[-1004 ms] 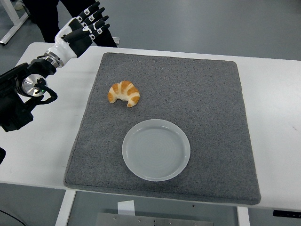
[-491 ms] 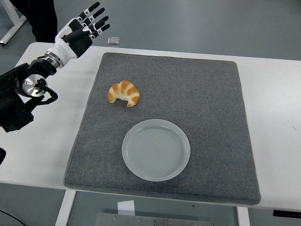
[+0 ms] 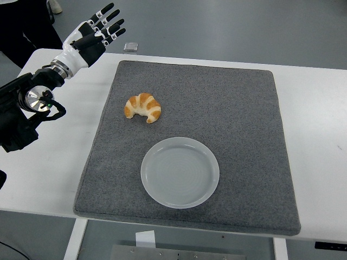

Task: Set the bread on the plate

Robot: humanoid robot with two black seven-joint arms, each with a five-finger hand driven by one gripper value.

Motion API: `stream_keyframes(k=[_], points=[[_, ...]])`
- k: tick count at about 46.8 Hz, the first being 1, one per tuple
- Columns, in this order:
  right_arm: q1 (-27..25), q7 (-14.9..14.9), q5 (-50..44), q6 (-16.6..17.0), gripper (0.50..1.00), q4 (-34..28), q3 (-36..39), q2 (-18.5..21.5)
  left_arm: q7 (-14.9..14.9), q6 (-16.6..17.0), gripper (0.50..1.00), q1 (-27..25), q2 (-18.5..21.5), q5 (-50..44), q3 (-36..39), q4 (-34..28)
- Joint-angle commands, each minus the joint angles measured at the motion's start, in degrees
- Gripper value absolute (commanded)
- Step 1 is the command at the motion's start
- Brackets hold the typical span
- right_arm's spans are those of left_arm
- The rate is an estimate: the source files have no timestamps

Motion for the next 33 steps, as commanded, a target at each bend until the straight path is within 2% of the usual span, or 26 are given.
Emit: stream_keyframes(k=[1,13,21,25,33], points=[[0.0,0.01,0.0,0.0,0.952,0.0,0.0,0.0,0.02,0.0,0.992,-0.06,0.0,0.07,0.0,-0.01],[0.0,0.01,0.0,-0.09,0.952,0.0,0.0,0.0,0.46,0.26,0.99,-1.29,0.44,0.33,0.35,-0.53],[0.0,0.01,0.0,-0.09,0.952,0.0,0.0,0.0,1.16,2.1,0.988,-5.95,2.37,0.86,1.49,-1.32],[0.0,0.01,0.0,-0.09,0.952,0.0,0.0,0.0,1.51,3.6,0.988,-9.28,4.83,1.56,5.87,-4.74],[0.0,0.01,0.0,0.0,0.952,0.0,0.09,0.0,1.6,9.83,0.988,-15.88,10.98,2.62,14.58,-15.99]])
